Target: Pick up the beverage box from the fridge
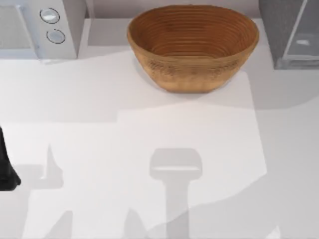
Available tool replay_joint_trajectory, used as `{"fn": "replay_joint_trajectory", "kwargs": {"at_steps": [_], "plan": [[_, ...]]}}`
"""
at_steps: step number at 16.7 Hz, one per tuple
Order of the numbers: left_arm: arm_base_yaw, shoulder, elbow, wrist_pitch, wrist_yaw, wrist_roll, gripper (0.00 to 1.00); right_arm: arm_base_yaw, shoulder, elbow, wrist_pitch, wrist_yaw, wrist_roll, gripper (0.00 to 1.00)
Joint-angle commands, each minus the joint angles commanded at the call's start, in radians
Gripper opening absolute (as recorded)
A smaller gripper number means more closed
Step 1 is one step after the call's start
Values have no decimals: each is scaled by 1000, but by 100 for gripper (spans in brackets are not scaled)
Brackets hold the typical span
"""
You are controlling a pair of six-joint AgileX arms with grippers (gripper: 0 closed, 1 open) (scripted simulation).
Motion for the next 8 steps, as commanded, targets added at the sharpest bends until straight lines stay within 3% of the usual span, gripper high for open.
{"fn": "replay_joint_trajectory", "kwargs": {"at_steps": [8], "plan": [[0,0,0,0,0,0,100,-50,-160,-339,146,-50,0,0]]}}
